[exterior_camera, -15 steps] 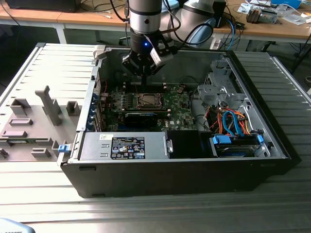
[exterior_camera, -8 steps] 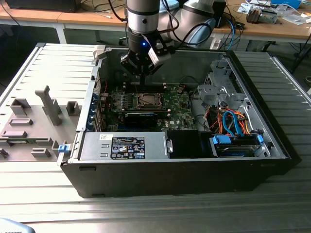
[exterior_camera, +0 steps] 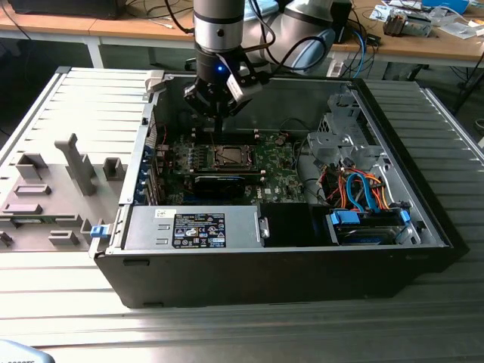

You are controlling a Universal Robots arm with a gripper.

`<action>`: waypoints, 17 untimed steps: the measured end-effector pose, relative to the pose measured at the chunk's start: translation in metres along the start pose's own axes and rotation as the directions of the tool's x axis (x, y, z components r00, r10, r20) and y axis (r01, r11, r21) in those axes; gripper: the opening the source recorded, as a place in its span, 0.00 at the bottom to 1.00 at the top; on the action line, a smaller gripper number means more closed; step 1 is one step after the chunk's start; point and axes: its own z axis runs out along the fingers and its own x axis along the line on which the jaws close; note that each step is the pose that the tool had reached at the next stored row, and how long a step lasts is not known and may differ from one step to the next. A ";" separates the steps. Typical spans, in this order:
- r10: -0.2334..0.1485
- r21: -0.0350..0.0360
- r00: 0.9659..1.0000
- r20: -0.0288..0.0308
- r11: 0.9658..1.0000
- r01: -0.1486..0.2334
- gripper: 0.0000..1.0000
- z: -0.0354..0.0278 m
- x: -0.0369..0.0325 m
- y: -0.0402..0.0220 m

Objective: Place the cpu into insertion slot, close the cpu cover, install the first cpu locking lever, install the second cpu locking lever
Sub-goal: 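Install the first cpu locking lever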

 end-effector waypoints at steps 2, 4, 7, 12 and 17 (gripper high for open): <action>0.000 0.000 1.000 0.000 1.000 0.000 0.11 0.0001 0.0011 0.0001; 0.000 0.000 1.000 0.000 1.000 0.000 0.11 0.0001 0.0026 0.0001; 0.000 0.000 1.000 0.000 1.000 0.000 0.11 0.0002 0.0043 0.0003; 0.000 0.000 1.000 0.000 1.000 0.000 0.11 0.0003 0.0073 0.0004; 0.000 0.000 1.000 0.000 1.000 0.000 0.11 0.0005 0.0107 0.0007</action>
